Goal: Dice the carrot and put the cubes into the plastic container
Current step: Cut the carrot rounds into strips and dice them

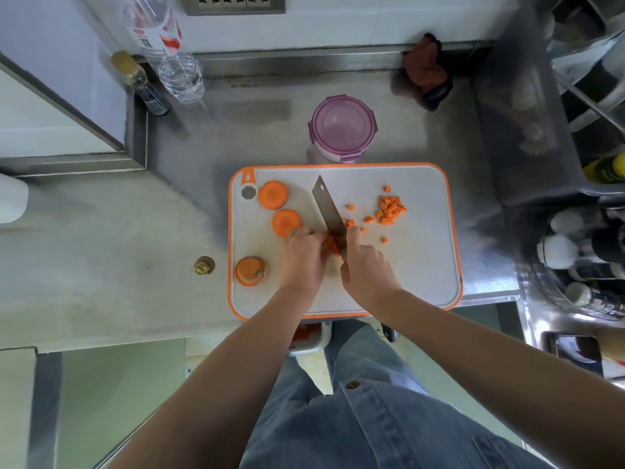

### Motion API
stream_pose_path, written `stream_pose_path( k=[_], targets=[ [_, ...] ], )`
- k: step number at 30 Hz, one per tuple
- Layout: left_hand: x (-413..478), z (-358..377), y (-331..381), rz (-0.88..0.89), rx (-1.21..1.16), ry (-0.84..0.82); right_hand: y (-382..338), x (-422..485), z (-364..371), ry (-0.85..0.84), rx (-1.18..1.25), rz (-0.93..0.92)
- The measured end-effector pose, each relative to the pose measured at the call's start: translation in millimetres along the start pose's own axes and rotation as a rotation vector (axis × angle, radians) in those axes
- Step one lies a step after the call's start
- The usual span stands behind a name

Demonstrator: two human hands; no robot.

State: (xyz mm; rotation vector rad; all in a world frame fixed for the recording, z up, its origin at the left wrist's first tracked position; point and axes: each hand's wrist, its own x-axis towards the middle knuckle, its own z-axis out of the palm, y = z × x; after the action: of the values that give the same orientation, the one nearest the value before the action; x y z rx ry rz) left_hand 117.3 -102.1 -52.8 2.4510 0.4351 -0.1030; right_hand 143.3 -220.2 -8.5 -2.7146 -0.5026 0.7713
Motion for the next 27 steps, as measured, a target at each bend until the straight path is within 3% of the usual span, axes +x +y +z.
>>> stream_pose_path(
  k=[6,18,27],
  targets=[
    [2,0,-4,0.013,0.027,-0.013,1,3,8,0.011,-0.049,-0.017],
    [-3,-9,5,-0.03,0.069,-0.011,12,-1,-9,0.105,0.104,-0.091],
    [-5,-3,-3,-0.06,0.06,-0.004,7,-3,2,0.031,0.025,-0.063]
  ],
)
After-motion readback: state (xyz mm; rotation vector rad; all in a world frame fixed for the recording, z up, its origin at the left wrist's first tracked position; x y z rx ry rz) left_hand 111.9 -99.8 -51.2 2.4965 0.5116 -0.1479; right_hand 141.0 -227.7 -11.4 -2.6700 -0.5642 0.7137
